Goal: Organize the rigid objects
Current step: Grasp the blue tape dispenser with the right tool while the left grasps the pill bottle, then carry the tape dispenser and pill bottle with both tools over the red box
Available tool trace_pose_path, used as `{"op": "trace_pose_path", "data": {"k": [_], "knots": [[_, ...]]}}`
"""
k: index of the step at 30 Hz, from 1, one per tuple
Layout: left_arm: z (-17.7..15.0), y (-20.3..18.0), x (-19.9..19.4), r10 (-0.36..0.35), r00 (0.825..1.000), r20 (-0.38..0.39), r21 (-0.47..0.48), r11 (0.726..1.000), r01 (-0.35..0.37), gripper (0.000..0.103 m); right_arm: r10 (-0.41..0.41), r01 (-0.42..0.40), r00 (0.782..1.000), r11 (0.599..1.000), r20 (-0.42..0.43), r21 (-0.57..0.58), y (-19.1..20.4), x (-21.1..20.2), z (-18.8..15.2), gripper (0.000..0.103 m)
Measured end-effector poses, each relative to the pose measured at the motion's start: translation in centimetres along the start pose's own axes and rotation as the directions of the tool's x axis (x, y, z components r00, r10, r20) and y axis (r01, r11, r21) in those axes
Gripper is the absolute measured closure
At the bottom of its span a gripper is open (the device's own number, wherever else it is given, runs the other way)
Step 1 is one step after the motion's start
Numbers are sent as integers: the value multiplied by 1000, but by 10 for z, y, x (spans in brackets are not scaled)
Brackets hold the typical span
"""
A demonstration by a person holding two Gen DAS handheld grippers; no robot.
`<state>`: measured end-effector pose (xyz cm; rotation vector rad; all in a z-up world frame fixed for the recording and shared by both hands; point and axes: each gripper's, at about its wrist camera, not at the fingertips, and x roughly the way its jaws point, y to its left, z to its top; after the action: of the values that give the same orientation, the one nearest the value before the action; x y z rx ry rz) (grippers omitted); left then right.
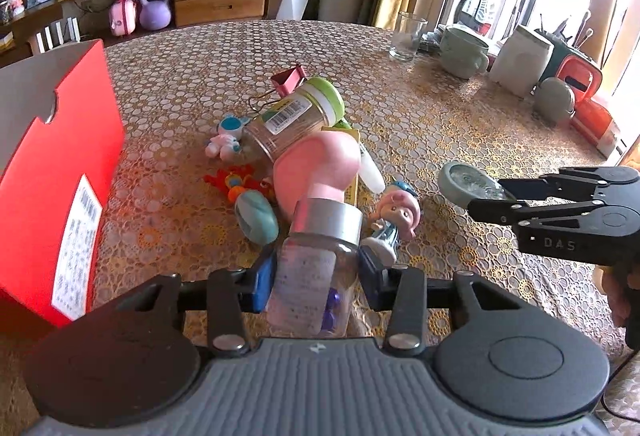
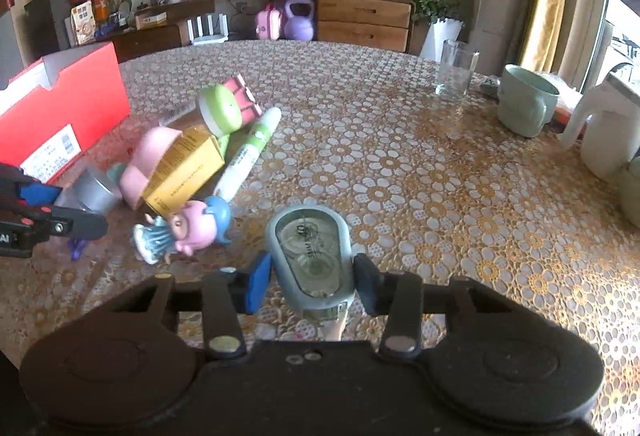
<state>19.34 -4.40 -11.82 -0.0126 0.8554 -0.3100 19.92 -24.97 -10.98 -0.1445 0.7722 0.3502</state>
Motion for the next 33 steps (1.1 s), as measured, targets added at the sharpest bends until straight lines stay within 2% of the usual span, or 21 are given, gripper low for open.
{"op": "trace_pose_path", "data": {"k": [11,18,33], "knots": [[-1,9,-42,15,999,33,-49,999,-13,61,38,-39,997,999,67,8,35,-55,19,59],[7,24,-78,24,998,56,-86,996,-19,60,101,-101,990,995,95,-6,69,-84,43,59],[30,94,-141,108,987,118,-149,985,-90,60,206,-189,969,974,137,-126,166,-94,105,59]]}}
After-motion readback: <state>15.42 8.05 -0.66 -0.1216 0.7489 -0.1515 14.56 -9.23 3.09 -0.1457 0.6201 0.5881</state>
